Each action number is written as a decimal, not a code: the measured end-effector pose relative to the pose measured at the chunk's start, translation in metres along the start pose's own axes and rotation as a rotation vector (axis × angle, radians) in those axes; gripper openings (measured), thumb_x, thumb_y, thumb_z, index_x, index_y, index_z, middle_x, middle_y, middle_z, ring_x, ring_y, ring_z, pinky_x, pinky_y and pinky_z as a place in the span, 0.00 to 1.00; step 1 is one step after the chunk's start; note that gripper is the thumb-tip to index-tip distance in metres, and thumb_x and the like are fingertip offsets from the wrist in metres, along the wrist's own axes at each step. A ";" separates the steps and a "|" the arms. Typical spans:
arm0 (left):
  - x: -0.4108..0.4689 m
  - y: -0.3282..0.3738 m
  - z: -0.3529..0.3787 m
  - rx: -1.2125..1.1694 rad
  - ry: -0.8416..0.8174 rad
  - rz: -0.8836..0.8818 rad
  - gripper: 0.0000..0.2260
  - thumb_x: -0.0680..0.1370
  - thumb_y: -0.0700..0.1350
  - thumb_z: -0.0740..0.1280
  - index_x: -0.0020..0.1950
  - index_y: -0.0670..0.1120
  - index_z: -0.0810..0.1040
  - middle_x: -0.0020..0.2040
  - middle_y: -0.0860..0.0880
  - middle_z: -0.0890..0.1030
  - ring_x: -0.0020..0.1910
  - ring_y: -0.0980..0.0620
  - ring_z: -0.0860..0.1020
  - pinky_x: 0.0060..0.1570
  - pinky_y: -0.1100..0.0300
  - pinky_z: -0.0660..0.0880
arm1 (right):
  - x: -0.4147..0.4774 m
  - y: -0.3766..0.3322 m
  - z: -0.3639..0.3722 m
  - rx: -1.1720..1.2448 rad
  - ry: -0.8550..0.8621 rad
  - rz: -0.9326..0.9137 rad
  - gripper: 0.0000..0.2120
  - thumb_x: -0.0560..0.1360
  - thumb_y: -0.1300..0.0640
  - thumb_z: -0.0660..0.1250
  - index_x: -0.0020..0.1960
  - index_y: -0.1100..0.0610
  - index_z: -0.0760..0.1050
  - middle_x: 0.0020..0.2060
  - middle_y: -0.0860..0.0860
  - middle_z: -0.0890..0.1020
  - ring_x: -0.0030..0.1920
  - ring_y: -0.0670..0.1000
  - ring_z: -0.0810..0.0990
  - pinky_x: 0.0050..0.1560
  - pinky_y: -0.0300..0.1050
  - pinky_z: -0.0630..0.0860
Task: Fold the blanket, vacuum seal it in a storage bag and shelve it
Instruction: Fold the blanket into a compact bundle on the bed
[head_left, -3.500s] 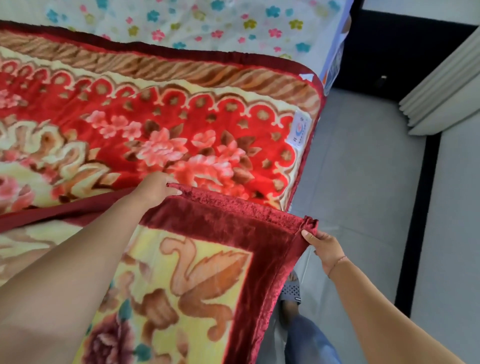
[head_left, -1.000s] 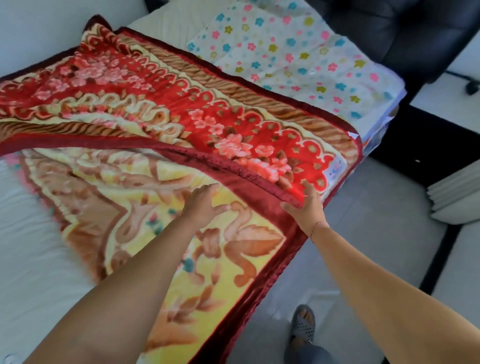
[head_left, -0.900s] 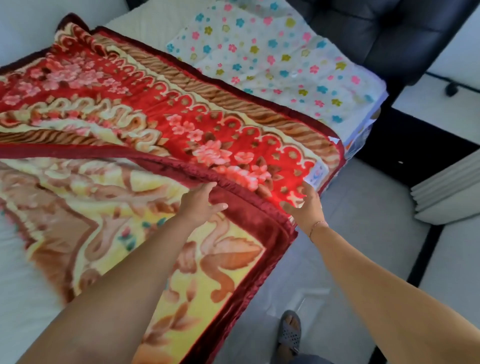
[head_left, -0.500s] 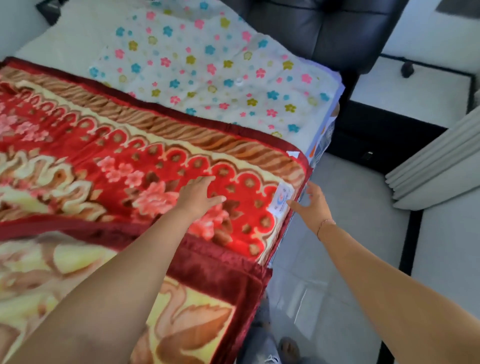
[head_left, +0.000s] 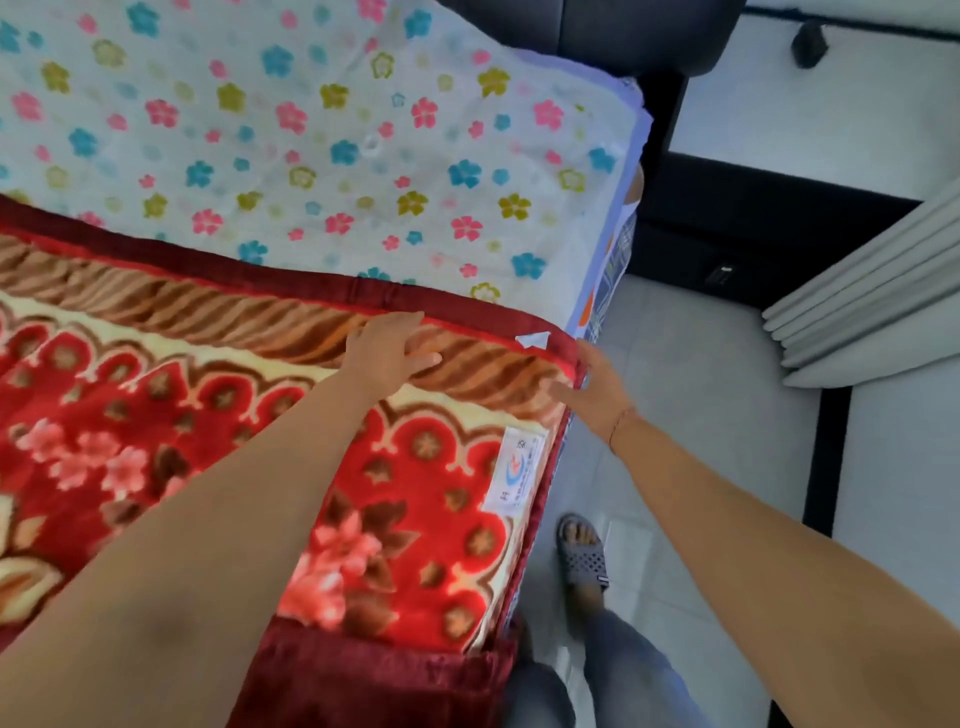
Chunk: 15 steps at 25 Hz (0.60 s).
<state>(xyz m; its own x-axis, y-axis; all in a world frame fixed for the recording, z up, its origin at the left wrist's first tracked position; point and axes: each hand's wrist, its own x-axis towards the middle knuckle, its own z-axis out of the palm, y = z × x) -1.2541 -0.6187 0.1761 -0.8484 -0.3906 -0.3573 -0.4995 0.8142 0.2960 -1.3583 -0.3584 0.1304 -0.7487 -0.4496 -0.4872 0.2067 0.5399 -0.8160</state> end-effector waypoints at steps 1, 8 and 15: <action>0.017 0.001 0.005 0.033 0.000 0.000 0.31 0.76 0.58 0.66 0.75 0.48 0.63 0.75 0.48 0.65 0.74 0.47 0.60 0.72 0.48 0.57 | 0.015 0.002 0.001 -0.007 -0.011 0.008 0.38 0.67 0.49 0.78 0.72 0.53 0.66 0.63 0.47 0.74 0.64 0.47 0.71 0.64 0.34 0.68; 0.083 0.017 0.024 0.162 0.022 0.027 0.26 0.75 0.54 0.67 0.72 0.52 0.67 0.70 0.49 0.69 0.72 0.46 0.60 0.71 0.49 0.50 | 0.085 0.015 0.000 -0.193 -0.067 0.022 0.40 0.69 0.45 0.74 0.75 0.52 0.60 0.72 0.53 0.66 0.73 0.55 0.62 0.73 0.55 0.60; 0.076 0.016 0.008 0.103 0.006 0.072 0.15 0.74 0.50 0.72 0.58 0.46 0.80 0.54 0.48 0.81 0.59 0.45 0.74 0.64 0.54 0.61 | 0.085 0.007 -0.014 -0.484 -0.064 -0.020 0.13 0.69 0.43 0.73 0.48 0.48 0.76 0.47 0.47 0.76 0.58 0.51 0.72 0.66 0.48 0.62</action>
<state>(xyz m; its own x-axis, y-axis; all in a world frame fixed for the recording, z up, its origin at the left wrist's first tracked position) -1.3255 -0.6318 0.1469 -0.8827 -0.3312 -0.3334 -0.4164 0.8801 0.2282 -1.4298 -0.3831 0.0878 -0.7064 -0.4976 -0.5034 -0.1348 0.7928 -0.5944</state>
